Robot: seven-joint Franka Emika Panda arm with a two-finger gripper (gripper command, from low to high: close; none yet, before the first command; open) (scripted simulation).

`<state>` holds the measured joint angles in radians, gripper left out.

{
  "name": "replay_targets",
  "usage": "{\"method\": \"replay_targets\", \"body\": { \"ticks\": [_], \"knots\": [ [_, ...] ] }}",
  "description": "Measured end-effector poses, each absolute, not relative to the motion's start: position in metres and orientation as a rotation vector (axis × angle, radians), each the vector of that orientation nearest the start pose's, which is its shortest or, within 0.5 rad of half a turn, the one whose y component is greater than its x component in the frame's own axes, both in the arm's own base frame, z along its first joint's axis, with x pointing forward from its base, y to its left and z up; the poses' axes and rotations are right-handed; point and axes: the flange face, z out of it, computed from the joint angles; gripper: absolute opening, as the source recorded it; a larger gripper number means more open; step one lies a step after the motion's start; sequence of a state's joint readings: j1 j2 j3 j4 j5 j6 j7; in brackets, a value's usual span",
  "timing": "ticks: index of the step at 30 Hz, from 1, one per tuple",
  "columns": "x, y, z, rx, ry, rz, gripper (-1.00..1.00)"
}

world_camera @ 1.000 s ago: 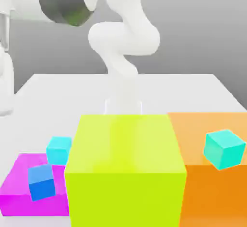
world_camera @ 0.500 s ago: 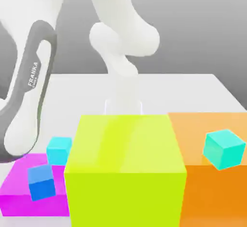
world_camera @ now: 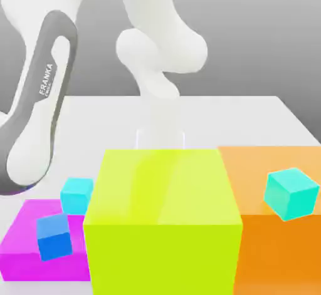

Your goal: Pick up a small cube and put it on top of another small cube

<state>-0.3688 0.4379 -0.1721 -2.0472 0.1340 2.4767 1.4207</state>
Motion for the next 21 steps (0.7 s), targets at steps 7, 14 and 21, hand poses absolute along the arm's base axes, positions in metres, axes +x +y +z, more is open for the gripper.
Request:
{"method": "replay_targets", "body": {
  "ticks": [7,14,21],
  "knots": [
    [0.464,-0.264,0.279,-1.632,2.666,0.011,-1.00],
    [0.406,-0.220,0.313,-1.645,2.659,0.010,-1.00],
    [0.345,-0.179,0.323,-1.658,2.663,0.002,-1.00]
  ]
}}
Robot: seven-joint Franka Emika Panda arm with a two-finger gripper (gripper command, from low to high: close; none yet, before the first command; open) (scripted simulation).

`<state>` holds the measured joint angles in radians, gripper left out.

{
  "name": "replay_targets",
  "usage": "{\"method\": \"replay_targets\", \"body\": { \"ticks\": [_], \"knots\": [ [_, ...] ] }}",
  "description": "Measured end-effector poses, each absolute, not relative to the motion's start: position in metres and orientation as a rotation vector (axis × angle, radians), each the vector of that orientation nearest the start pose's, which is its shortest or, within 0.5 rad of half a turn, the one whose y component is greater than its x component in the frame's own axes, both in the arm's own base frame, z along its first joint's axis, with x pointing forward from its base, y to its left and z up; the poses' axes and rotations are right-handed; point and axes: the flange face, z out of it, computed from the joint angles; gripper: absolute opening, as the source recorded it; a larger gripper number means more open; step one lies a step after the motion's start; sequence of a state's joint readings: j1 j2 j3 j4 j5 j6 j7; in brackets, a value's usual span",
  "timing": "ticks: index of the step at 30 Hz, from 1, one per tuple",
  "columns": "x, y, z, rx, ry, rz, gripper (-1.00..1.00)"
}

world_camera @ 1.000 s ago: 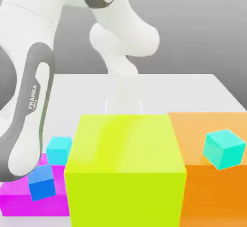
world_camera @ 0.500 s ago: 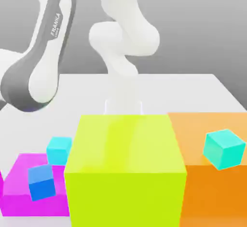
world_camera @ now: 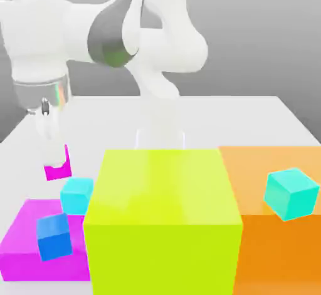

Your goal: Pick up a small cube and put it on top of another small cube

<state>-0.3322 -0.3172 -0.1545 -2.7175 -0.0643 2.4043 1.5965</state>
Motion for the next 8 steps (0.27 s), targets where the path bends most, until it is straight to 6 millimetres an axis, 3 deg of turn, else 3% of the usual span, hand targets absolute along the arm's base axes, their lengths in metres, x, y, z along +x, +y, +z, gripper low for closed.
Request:
{"method": "replay_targets", "body": {
  "ticks": [5,6,8],
  "knots": [
    [0.339,-0.175,0.269,-1.659,2.665,-0.001,-1.00],
    [0.338,-0.175,0.263,-1.660,2.666,-0.001,1.00],
    [0.338,-0.175,0.263,-1.659,2.665,-0.001,1.00]
  ]
}}
